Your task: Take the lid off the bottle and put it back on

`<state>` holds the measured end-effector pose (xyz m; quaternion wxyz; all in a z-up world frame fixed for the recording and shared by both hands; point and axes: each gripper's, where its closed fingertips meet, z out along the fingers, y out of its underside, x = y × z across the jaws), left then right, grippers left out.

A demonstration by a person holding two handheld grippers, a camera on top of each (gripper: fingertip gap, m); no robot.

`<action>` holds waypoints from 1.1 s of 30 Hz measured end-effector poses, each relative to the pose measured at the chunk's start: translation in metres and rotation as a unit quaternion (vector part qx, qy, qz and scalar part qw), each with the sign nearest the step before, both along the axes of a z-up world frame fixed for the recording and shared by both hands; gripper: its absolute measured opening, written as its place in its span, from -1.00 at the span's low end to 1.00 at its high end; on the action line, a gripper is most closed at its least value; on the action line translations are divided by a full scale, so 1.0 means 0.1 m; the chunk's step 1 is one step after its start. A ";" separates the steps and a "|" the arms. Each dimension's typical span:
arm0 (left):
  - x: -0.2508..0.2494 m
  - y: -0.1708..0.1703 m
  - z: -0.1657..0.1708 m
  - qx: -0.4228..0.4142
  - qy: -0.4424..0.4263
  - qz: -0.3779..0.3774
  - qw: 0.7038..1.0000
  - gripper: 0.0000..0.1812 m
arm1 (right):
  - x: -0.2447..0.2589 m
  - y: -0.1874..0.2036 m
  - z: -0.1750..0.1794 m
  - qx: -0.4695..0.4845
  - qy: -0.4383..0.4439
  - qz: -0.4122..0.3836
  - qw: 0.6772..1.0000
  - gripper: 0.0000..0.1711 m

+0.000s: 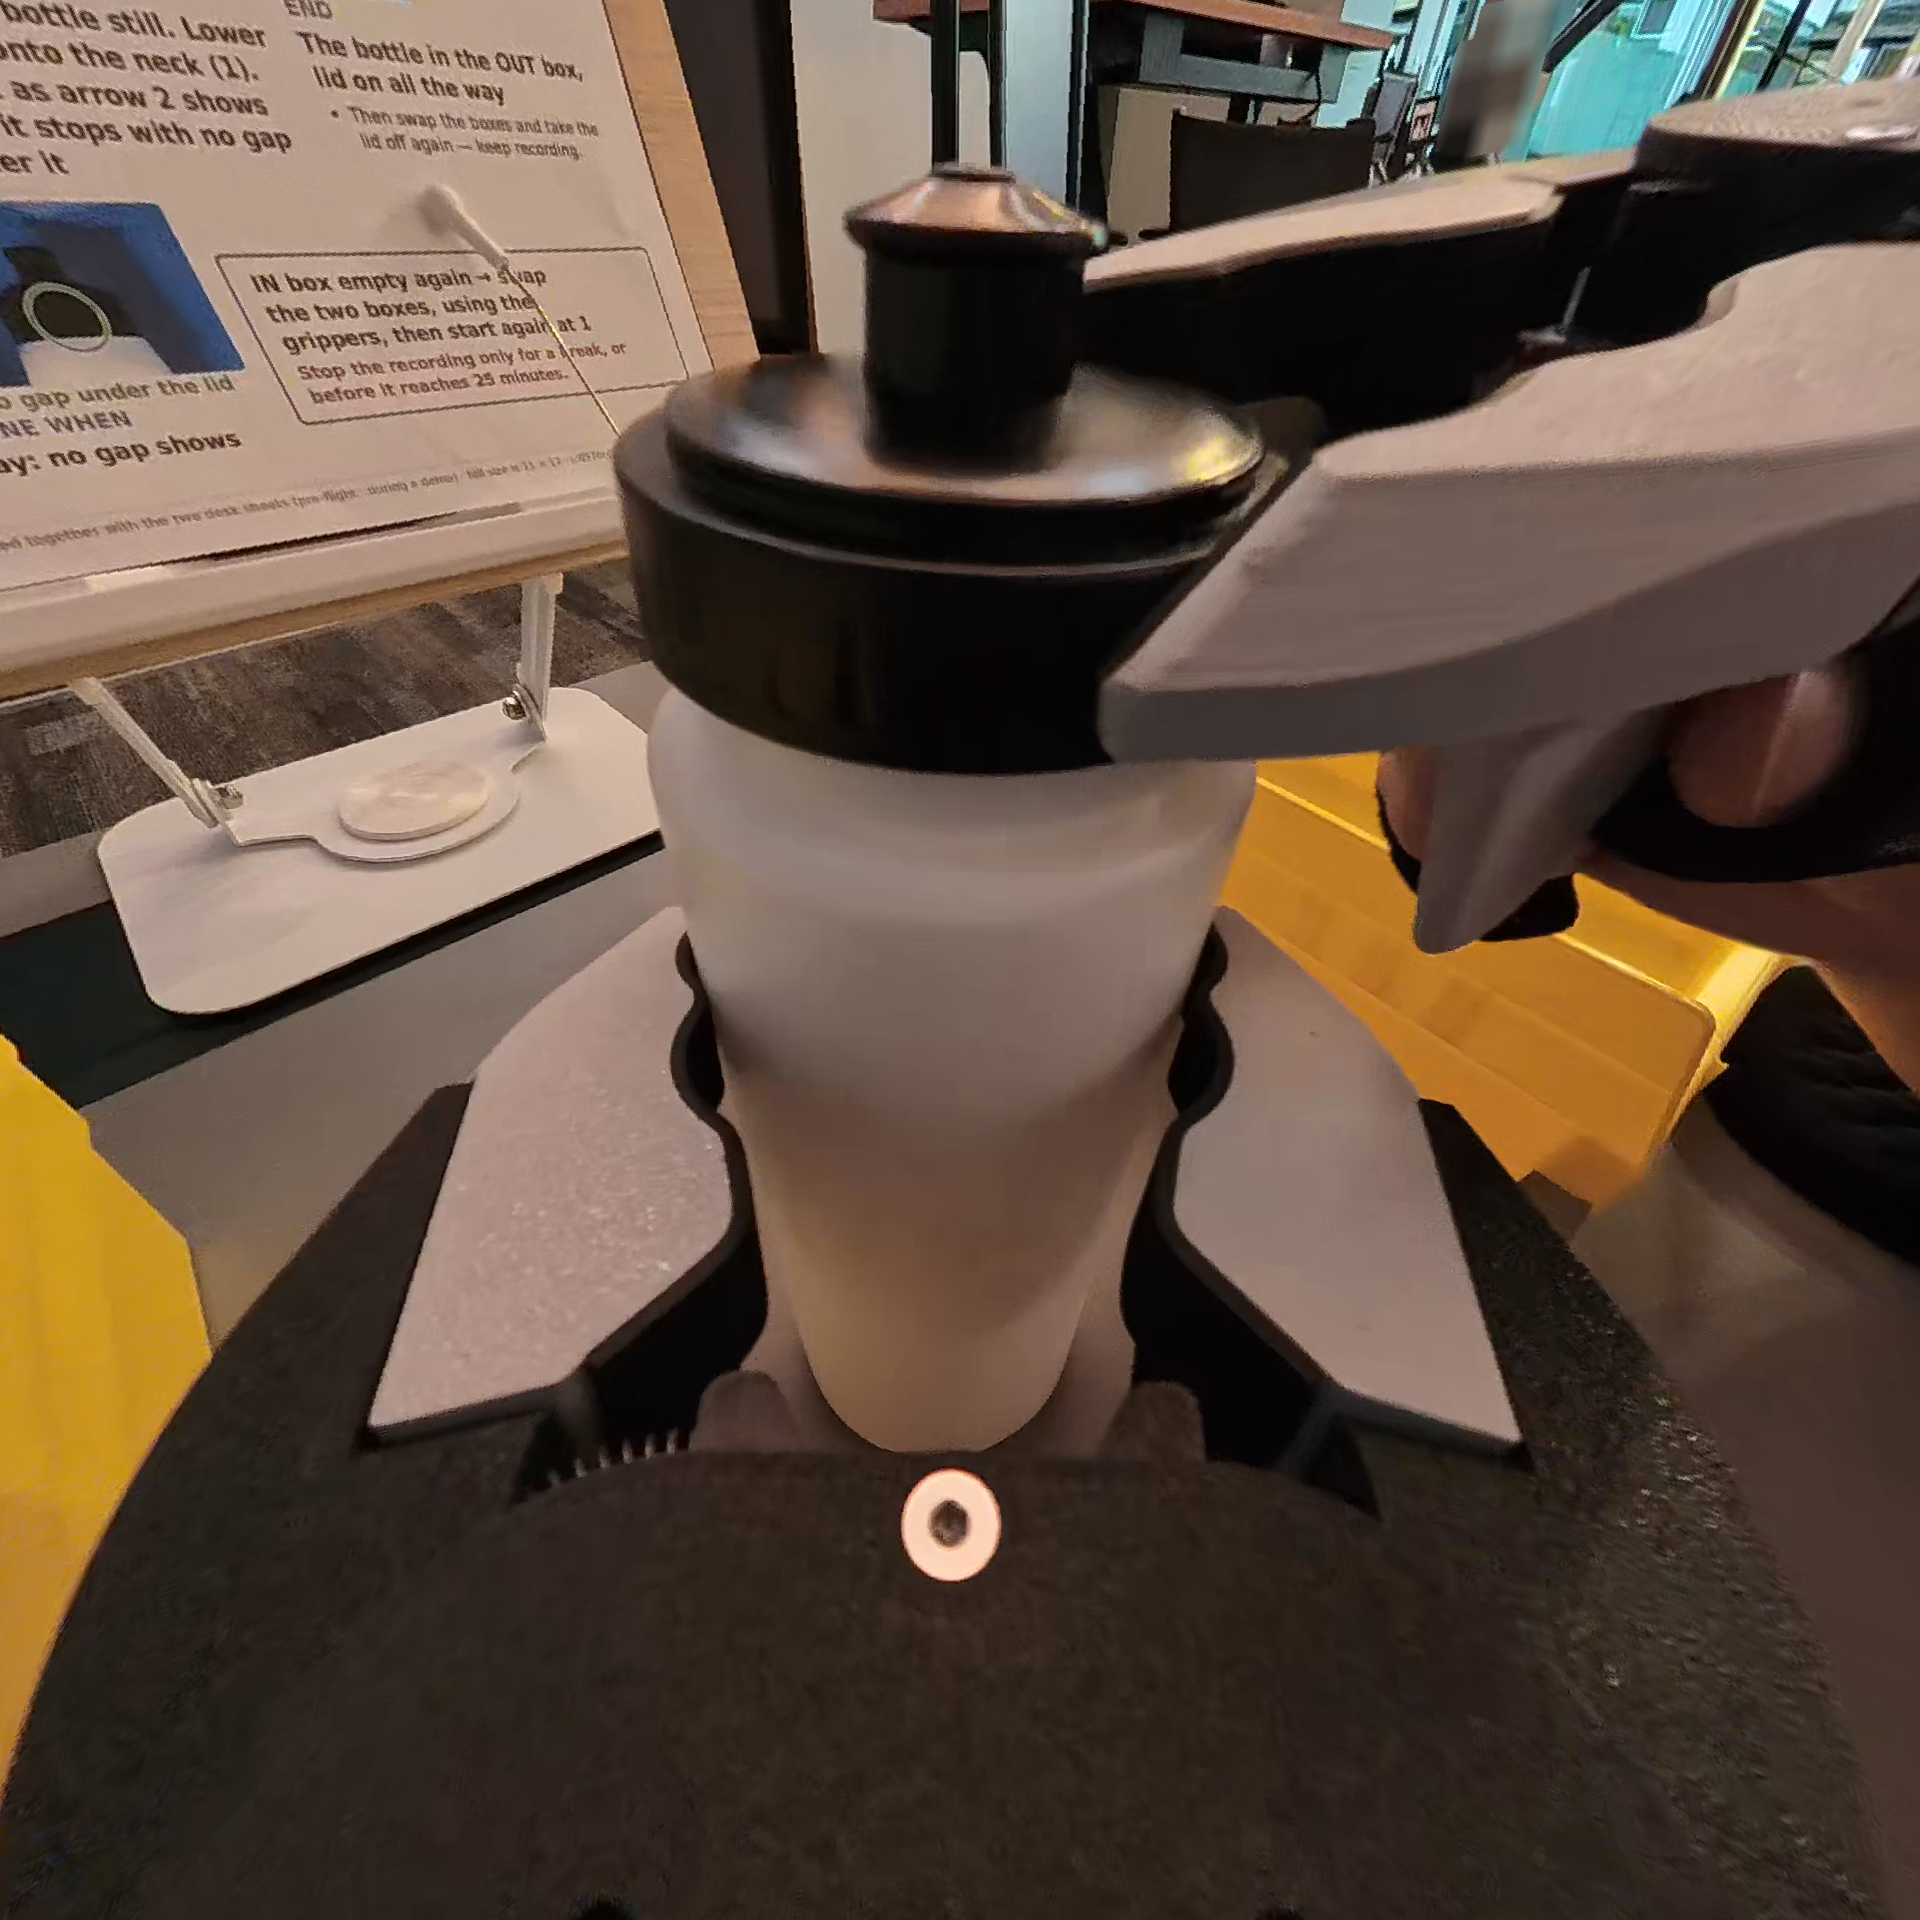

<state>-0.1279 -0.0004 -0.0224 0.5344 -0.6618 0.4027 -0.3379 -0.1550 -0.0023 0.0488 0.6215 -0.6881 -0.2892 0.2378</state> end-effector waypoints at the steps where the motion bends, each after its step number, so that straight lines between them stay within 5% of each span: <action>1: 0.00 0.00 0.00 0.002 -0.001 -0.001 1.000 -0.05 | 0.00 0.00 0.00 0.001 -0.010 0.003 1.000 -0.20; 8: 0.09 -0.12 0.01 0.003 -0.016 -0.056 0.998 -0.05 | 0.10 -0.16 0.10 0.019 -0.028 0.099 0.994 -0.12; 13: 0.12 -0.18 0.01 0.001 -0.020 -0.076 0.997 -0.05 | 0.10 -0.18 0.08 0.018 -0.025 0.121 0.992 -0.27; 26: 0.03 -0.04 0.00 0.003 -0.002 0.000 1.000 -0.05 | 0.00 -0.04 0.07 0.032 -0.031 -0.044 0.998 -0.25; 33: 0.10 -0.14 0.00 0.003 -0.009 -0.057 0.998 -0.05 | 0.07 -0.15 0.04 -0.001 -0.052 0.083 0.995 -0.08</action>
